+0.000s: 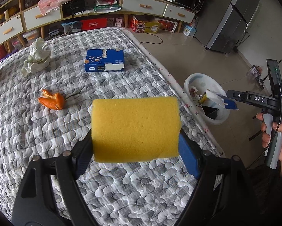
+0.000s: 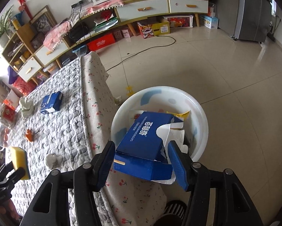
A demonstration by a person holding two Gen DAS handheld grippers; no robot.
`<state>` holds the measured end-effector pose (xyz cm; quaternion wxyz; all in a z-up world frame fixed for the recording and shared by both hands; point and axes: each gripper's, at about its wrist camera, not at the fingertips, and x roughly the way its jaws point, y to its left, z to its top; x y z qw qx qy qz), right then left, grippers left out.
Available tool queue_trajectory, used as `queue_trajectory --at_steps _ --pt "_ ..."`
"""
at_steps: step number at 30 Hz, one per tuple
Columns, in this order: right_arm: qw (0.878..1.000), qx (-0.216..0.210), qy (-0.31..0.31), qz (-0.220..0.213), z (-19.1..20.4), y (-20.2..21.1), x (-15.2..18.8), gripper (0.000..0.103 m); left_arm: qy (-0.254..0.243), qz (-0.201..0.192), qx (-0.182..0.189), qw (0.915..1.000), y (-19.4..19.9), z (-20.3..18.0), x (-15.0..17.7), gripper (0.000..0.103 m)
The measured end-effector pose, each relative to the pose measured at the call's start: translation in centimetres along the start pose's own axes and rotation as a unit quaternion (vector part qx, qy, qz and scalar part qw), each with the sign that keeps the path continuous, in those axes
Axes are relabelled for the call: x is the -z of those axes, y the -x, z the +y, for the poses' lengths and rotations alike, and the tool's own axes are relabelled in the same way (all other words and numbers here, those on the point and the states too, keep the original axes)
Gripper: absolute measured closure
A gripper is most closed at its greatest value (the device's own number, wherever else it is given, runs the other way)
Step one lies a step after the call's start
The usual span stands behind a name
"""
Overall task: Collect trash
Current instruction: 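Open the right tool to drop the blue box into the bucket, then lower the yellow sponge into the bucket and open the left tool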
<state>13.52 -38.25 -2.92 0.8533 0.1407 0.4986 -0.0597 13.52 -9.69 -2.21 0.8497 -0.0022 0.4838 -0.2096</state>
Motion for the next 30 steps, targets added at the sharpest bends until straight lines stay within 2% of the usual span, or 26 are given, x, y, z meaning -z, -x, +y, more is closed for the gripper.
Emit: queue_trajectory --at_steps 1,2,10,20,27,30 --pt "1.0 -0.001 -0.007 0.001 -0.3 -0.1 -0.1 0.03 -0.004 0.001 0.001 1.0 -0.3 -0.4 -0.1 0.021" --pt "1.0 -0.003 -0.013 0.001 -0.6 -0.2 -0.3 0.027 -0.007 0.003 0.003 1.0 -0.6 -0.8 -0.2 0.021" --pt "0.999 -0.007 -0.041 -0.01 -3.1 1.8 -0.1 0.024 -0.037 0.017 0.021 0.9989 -3.2 -4.9 -1.3 0.02" --pt "0.997 0.036 -0.056 -0.026 -8.4 3.9 2.2 0.022 -0.104 0.038 0.038 0.9931 -7.8 -12.9 -3.4 0.02" --pt "0.996 0.046 -0.073 -0.032 -11.7 4.8 3.0 0.022 -0.139 0.027 0.034 0.9894 -10.1 -16.0 -4.7 0.02" --pt "0.995 0.043 -0.078 -0.036 -12.4 5.2 3.1 0.022 -0.143 0.014 0.047 0.9885 -10.4 -16.4 -5.1 0.016"
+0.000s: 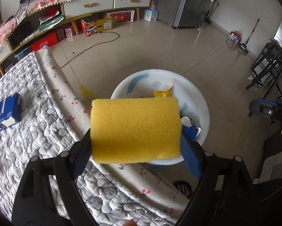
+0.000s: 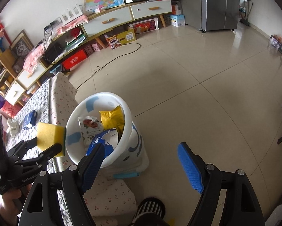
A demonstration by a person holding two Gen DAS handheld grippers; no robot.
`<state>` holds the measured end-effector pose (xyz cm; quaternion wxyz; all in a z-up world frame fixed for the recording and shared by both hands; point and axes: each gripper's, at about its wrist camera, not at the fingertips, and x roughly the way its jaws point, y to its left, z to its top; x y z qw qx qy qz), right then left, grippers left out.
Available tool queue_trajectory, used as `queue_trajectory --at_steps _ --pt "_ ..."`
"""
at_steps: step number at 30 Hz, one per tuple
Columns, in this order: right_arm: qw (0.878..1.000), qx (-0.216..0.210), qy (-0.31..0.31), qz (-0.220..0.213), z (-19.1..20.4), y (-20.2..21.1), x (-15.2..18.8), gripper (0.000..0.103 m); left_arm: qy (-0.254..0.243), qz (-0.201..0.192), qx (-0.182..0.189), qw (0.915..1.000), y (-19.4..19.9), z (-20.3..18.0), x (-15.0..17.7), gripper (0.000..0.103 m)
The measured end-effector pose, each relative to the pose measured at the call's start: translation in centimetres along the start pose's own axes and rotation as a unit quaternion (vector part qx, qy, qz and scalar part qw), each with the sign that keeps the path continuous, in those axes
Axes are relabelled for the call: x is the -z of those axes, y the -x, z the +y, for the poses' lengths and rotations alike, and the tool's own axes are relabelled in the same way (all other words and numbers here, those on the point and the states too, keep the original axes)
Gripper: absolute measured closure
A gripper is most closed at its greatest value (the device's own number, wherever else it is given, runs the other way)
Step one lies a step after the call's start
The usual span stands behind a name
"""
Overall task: Collect trash
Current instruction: 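Lower the yellow sponge into the bucket and open the left tool, then move the right tool to the white tissue ball and close on it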
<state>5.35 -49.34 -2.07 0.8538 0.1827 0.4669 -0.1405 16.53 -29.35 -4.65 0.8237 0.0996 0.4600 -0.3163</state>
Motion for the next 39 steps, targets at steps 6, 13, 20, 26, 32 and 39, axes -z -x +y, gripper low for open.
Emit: queue_trajectory --at_steps 6,13,20,26,32,39 --pt "1.0 -0.004 -0.001 -0.004 -0.2 0.3 -0.1 0.022 0.009 -0.018 -0.009 0.9998 0.3 0.2 -0.1 0.001" --pt "1.0 -0.009 0.007 -0.008 0.8 0.7 -0.3 0.022 0.015 -0.025 -0.032 0.9991 2.9 2.2 1.2 0.001" --pt "0.999 -0.015 0.034 -0.011 3.3 0.9 -0.3 0.021 0.035 -0.036 -0.059 0.997 6.6 5.6 3.5 0.001" --pt "0.998 -0.015 0.063 -0.005 6.7 0.7 0.2 0.02 0.061 -0.037 -0.077 0.9945 9.3 9.5 5.8 0.001" --pt "0.996 -0.022 0.092 -0.001 10.5 0.6 0.9 0.019 0.086 -0.033 -0.099 0.9908 11.9 13.3 8.7 0.001" --pt "0.991 -0.036 0.13 0.015 15.7 -0.3 1.9 0.019 0.128 -0.037 -0.116 0.9843 15.3 17.4 12.6 0.001"
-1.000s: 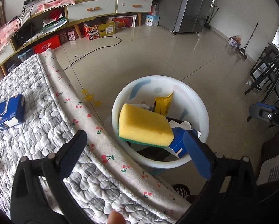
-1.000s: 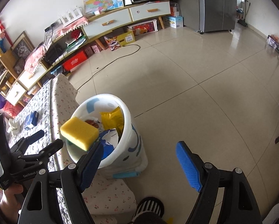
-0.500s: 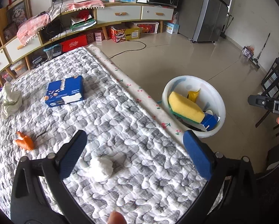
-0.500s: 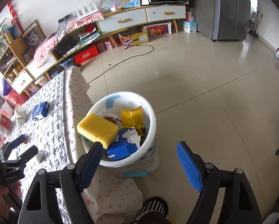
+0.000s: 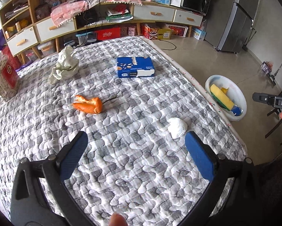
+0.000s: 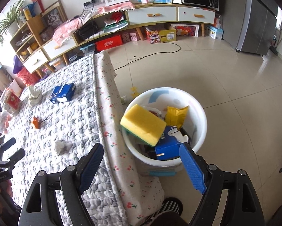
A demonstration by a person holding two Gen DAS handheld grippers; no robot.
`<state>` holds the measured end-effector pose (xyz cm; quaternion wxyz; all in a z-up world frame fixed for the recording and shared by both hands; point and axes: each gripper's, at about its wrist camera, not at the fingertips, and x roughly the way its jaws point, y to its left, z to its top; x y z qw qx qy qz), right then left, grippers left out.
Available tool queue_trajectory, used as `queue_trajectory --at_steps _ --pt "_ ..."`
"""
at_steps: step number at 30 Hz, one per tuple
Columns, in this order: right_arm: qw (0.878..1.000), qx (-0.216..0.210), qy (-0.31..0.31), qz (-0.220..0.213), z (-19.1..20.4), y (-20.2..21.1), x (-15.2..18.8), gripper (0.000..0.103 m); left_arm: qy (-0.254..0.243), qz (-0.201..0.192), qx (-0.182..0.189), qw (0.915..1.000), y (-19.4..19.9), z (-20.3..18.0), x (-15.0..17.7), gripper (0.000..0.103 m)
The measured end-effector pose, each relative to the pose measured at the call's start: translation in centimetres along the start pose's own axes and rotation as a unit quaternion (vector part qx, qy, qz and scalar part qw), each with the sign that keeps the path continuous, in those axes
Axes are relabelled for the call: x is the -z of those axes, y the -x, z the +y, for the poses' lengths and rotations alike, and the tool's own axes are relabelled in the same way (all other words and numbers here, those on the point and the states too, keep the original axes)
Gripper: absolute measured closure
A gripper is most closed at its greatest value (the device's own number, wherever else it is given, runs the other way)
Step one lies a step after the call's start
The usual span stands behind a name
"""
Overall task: Collect trash
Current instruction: 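Move the right tool to the white tissue ball and close on it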
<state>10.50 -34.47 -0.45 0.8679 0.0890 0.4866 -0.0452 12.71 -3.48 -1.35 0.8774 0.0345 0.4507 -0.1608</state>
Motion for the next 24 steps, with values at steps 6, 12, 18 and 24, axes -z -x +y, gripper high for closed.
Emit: queue_trajectory --at_steps 6,12,18,24 --pt "0.999 -0.005 0.039 0.014 4.8 -1.4 0.2 0.019 0.077 0.013 -0.001 0.997 1.4 5.0 2.1 0.001" --pt "0.997 -0.008 0.076 0.027 9.1 -2.9 0.5 0.019 0.125 0.021 -0.015 0.9919 3.0 8.1 4.2 0.001" --pt "0.993 -0.017 0.111 0.045 12.8 -4.1 1.2 0.019 0.152 0.024 -0.033 0.9876 4.4 10.8 6.4 0.001" --pt "0.988 -0.029 0.138 0.06 16.2 -5.0 1.6 0.018 0.172 0.03 -0.044 0.9836 5.2 13.0 8.3 0.001"
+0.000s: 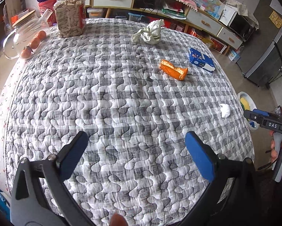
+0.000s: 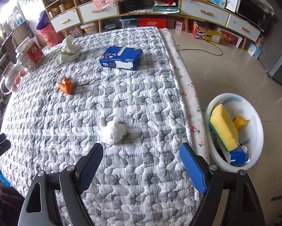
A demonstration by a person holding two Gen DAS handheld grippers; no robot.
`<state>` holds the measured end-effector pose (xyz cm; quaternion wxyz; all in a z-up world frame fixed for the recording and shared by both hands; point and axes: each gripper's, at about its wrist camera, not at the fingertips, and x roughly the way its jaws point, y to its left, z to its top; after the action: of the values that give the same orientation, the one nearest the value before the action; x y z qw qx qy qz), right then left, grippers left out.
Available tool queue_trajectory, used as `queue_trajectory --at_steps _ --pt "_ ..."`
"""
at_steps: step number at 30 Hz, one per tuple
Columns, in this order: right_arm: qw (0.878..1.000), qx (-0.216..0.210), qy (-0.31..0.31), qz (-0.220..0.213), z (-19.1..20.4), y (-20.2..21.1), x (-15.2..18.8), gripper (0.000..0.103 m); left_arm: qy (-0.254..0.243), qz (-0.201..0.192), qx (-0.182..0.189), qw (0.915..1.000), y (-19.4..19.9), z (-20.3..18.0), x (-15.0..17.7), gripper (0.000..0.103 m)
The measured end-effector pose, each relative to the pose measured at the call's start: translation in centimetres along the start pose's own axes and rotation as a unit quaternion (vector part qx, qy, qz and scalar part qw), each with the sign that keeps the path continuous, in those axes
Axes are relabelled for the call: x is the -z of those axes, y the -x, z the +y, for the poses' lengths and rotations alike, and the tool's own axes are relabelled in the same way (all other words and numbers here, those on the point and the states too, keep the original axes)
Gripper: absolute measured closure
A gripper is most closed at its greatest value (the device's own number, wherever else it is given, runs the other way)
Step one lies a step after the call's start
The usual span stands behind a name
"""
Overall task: Collect trash
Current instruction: 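Move the right tool to the white tissue ball and close on it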
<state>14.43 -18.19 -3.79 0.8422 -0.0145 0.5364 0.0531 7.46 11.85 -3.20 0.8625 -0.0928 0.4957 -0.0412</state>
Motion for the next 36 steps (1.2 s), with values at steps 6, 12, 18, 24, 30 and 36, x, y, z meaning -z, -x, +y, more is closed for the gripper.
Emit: queue_trajectory --at_steps 6,12,18,24,30,36 --pt "1.0 -0.008 0.007 0.014 2.1 -1.0 -0.4 0.018 0.01 0.004 -0.007 0.9999 0.4 1.3 0.5 0.001" --pt "0.999 -0.033 -0.013 0.028 2.7 -1.9 -0.8 0.018 0.009 0.009 -0.004 0.9999 0.5 1.7 0.5 0.001" --pt "0.998 -0.029 -0.013 0.048 3.5 -3.9 -1.2 0.024 0.009 0.01 -0.001 0.9999 0.5 1.6 0.5 0.001" --pt "0.998 -0.018 -0.01 0.059 3.6 -5.6 -1.4 0.058 0.006 0.014 -0.002 0.9999 0.2 1.4 0.5 0.001" --pt "0.998 -0.027 -0.006 0.059 3.5 -6.1 -1.7 0.08 0.003 0.027 -0.008 0.9996 -0.9 0.7 0.1 0.001" --pt "0.999 -0.032 -0.001 0.03 3.0 -3.9 -2.6 0.08 0.035 0.029 -0.014 0.9989 -2.7 -1.1 -2.5 0.001"
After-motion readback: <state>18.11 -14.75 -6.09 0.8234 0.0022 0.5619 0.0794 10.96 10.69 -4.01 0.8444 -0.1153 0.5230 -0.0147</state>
